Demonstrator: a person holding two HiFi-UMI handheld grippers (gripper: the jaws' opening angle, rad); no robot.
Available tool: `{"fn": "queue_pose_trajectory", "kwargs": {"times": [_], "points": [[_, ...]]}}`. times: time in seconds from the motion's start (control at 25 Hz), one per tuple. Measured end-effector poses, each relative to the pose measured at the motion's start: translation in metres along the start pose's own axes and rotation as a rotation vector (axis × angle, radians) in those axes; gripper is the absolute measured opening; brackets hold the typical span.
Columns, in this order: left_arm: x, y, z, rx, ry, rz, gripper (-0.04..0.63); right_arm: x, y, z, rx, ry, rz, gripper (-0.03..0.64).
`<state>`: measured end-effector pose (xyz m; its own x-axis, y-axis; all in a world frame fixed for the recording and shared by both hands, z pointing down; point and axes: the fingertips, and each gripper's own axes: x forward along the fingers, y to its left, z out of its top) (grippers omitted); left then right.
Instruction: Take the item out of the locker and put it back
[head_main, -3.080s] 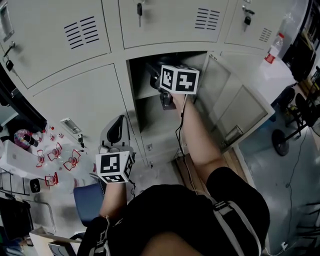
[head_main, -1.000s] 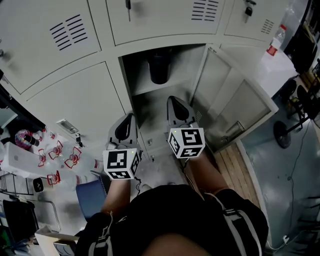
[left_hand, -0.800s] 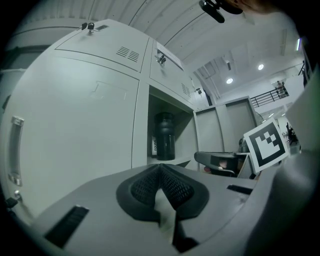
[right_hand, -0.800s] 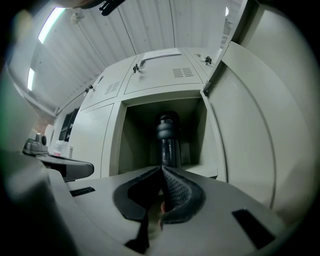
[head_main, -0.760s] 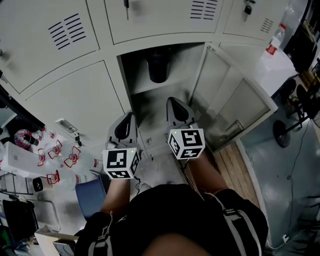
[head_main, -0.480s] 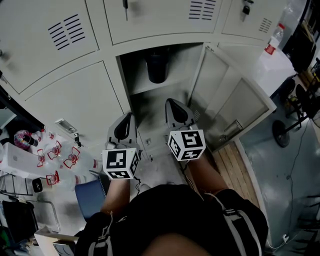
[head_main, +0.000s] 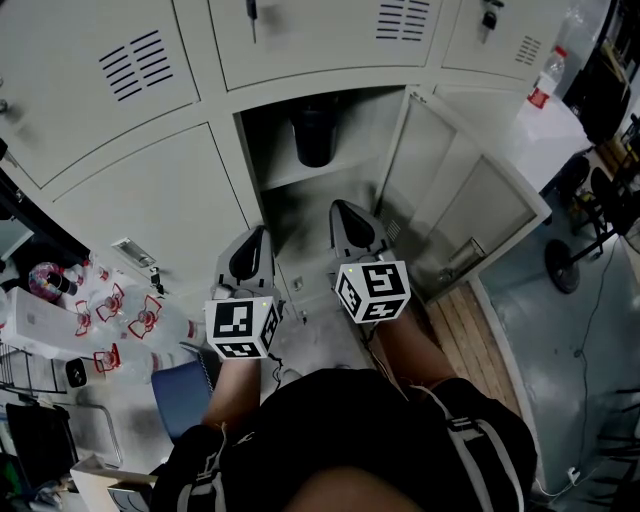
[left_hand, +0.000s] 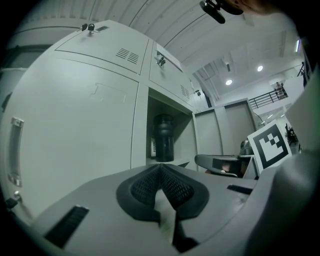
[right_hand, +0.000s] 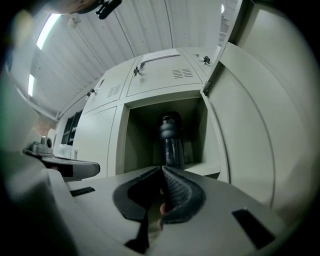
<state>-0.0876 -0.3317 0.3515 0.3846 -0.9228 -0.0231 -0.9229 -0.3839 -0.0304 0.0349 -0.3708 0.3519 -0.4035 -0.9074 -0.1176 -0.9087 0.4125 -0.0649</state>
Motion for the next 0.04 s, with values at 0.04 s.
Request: {"fn": "queue_pose_trajectory", "kwargs": {"times": [0.04], "points": [[-0.0004,0.0001,-0.0001,0.000,0.001,0.000,0.011,-0.0003,0.0013,-0.0003,0.003,0.001,0.003,0.014]]}}
